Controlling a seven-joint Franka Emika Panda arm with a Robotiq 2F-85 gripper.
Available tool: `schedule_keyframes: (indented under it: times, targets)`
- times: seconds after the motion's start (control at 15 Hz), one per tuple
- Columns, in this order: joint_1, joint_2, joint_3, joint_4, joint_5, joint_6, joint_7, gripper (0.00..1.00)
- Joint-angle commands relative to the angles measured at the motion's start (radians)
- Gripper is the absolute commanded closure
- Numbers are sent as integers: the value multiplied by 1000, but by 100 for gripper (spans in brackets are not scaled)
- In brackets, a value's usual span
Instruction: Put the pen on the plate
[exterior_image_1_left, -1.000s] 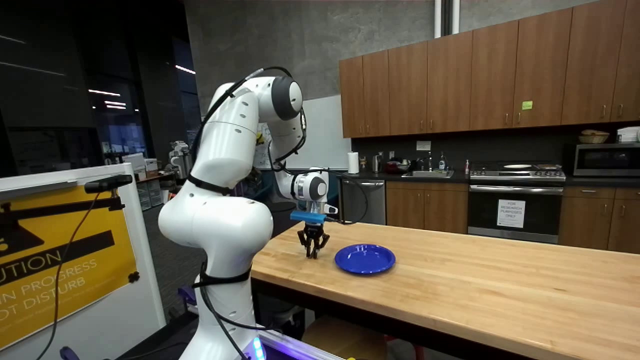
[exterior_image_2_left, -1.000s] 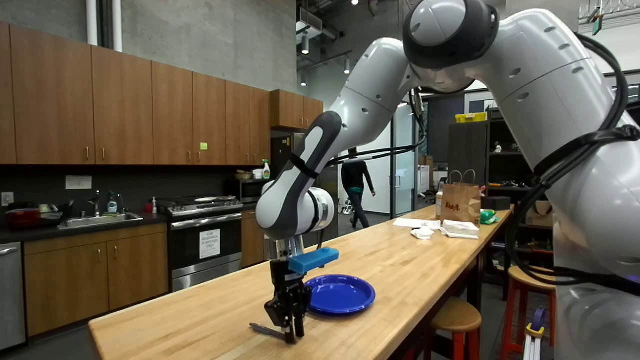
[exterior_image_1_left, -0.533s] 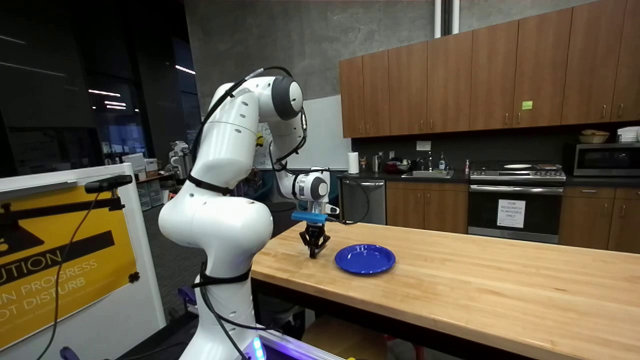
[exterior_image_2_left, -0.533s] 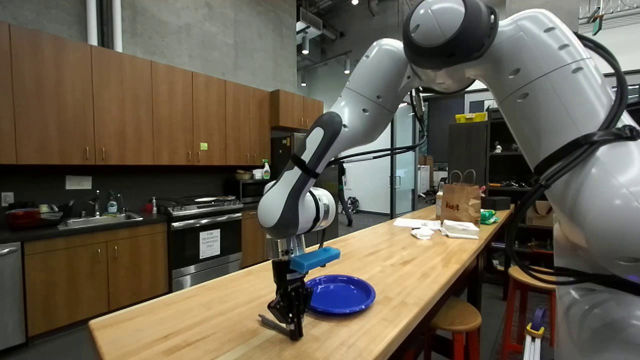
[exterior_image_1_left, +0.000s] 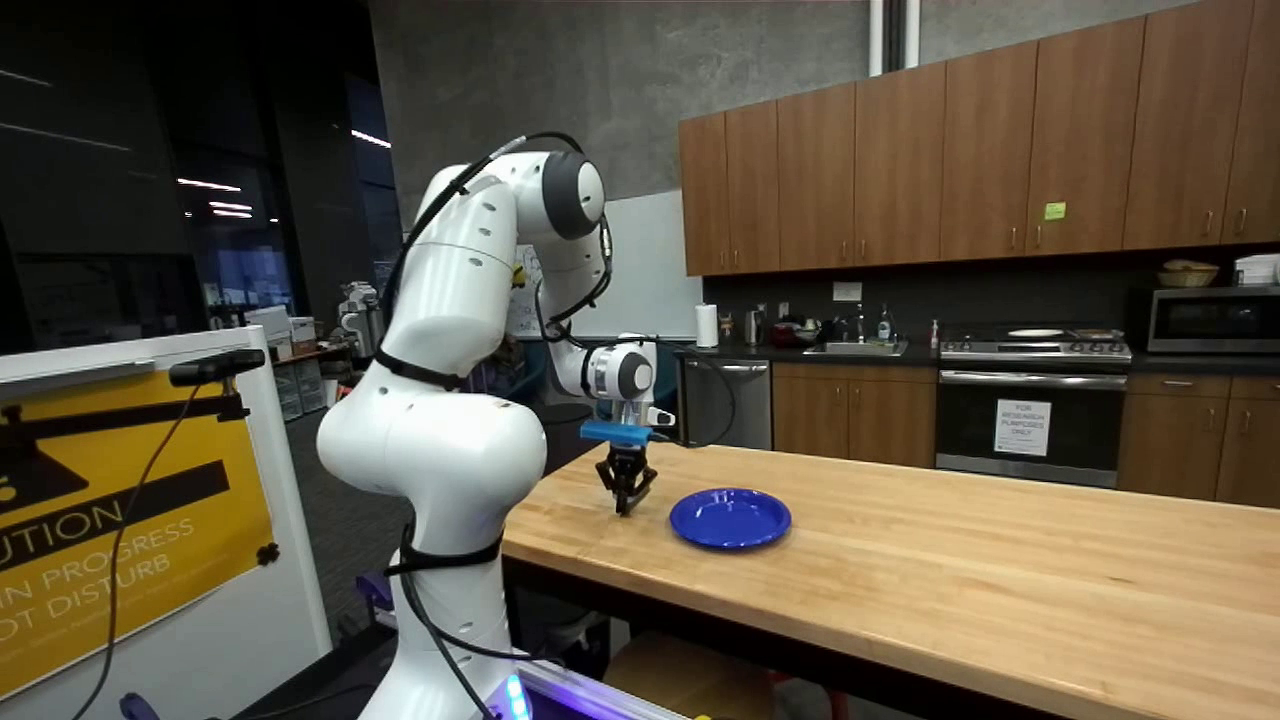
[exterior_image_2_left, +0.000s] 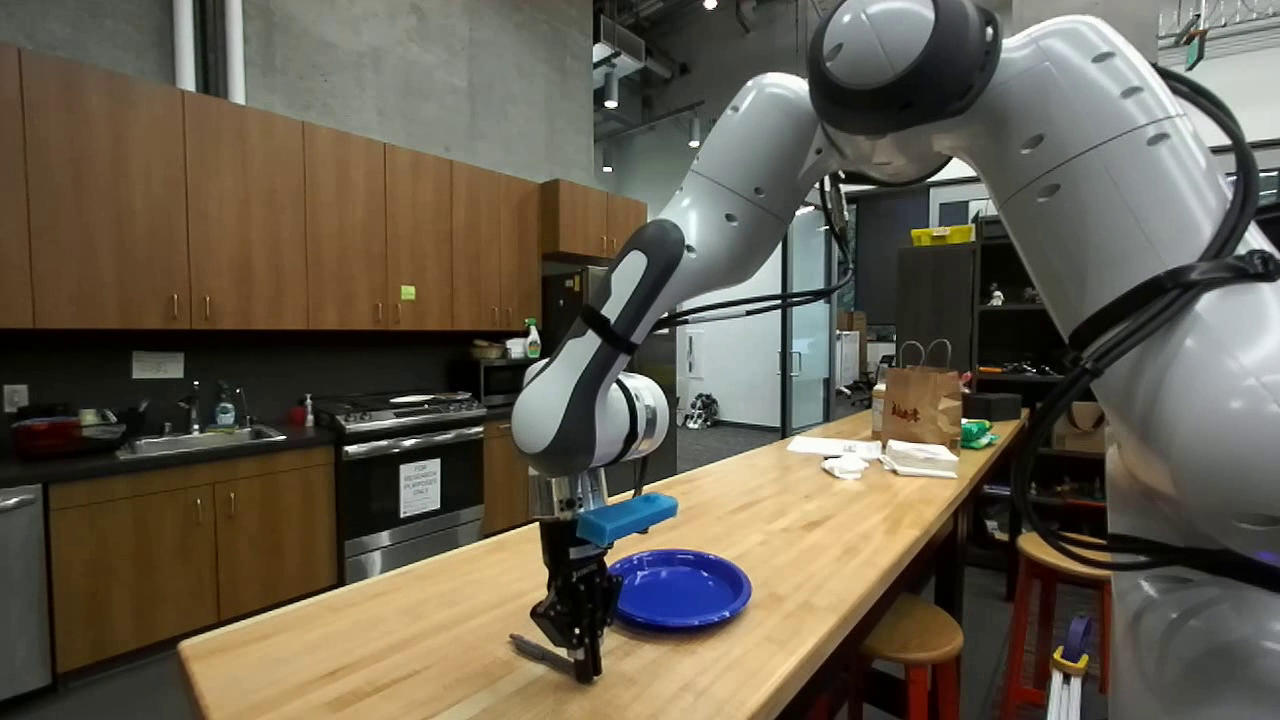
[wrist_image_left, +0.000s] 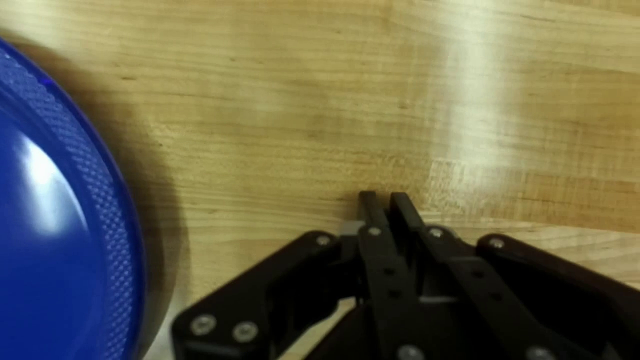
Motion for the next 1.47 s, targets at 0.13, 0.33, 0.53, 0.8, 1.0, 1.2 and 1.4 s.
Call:
schedule_keyframes:
  times: [0.13, 0.33, 0.53, 0.8, 1.0, 1.2, 1.4]
  targets:
    - [15, -114, 14, -80, -3, -4, 10, 98]
    - [16, -163, 15, -112, -4, -2, 9, 98]
    - [15, -206, 14, -138, -6, 0, 8, 98]
    - [17, -240, 14, -160, -9, 1, 10, 98]
    - [11, -262, 12, -172, 1, 0, 2, 98]
    - [5, -289, 7, -180, 6, -6, -1, 98]
    - [3, -330, 5, -190, -4, -11, 2, 98]
